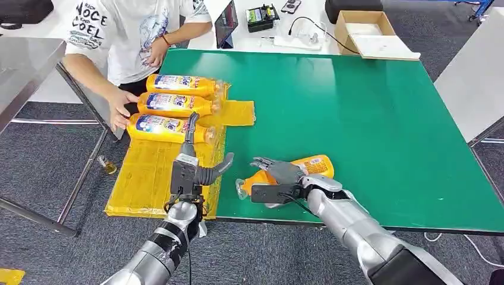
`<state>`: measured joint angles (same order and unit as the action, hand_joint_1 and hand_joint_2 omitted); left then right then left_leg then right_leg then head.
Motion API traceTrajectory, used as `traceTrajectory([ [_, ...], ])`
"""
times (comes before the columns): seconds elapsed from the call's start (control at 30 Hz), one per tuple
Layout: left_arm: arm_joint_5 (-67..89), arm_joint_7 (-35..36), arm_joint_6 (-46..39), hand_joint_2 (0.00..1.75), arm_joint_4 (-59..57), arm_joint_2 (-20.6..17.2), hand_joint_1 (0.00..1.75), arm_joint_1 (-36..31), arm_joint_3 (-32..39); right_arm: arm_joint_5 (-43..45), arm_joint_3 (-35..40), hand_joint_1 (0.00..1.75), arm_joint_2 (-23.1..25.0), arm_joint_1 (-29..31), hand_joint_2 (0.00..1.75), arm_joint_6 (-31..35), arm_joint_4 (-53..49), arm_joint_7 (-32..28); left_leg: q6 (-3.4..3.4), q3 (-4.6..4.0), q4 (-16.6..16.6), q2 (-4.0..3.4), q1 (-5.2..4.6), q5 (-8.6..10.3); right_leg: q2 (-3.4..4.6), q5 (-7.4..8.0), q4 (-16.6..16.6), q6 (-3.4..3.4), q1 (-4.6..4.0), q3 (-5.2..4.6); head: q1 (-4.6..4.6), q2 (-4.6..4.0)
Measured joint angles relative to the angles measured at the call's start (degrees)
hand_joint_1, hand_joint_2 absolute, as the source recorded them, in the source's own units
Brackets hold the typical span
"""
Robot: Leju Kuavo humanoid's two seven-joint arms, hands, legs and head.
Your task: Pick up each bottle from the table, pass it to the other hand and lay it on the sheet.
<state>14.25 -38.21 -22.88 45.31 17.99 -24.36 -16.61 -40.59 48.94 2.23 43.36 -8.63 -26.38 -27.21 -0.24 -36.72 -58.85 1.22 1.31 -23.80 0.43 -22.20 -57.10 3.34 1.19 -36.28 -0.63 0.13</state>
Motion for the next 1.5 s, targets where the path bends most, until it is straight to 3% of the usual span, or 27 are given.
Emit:
traceTrajectory([
  [0.47, -0.9, 0.0, -0.3, 1.75, -0.3, 0.0, 0.0, 0.0, 0.0, -0.2, 0.5, 0.0, -2.1, 1.5, 1.75, 0.5, 0.7, 0.7, 0.0, -0.01, 0.0, 0.01, -0.02, 0.0, 0.0, 0.0, 0.0, 0.0, 0.01, 0.0, 0.0, 0.0],
  [0.83, -0.5, 0.0, -1.1, 1.75, -0.3, -0.4, 0.0, 0.6, 0.0, -4.1, 1.3, 0.0, -4.3, 1.7, 1.75, 8.2, 0.7, 6.6, 0.0, -0.03, 0.0, 0.02, -0.01, 0.0, -0.01, 0.0, 0.0, 0.0, 0.0, -0.01, 0.0, 0.0],
  [1.33, 0.1, 0.0, -0.8, 1.75, -0.3, -0.5, 0.0, 1.1, 0.2, -5.1, 1.8, 0.0, -6.2, 1.8, 1.75, 6.6, 0.7, 7.4, 0.0, -0.04, 0.0, 0.02, -0.01, 0.0, -0.01, 0.0, 0.0, 0.0, 0.0, -0.01, -0.02, 0.0],
  [1.5, 0.1, 0.0, -0.4, 1.75, -0.3, -0.5, 0.0, 1.0, 0.2, -5.2, 1.9, 0.0, -6.8, 2.0, 1.75, 3.3, 1.0, 8.1, 0.0, -0.02, 0.0, 0.03, -0.02, 0.0, -0.02, 0.0, 0.0, 0.0, 0.01, -0.01, -0.02, 0.0],
])
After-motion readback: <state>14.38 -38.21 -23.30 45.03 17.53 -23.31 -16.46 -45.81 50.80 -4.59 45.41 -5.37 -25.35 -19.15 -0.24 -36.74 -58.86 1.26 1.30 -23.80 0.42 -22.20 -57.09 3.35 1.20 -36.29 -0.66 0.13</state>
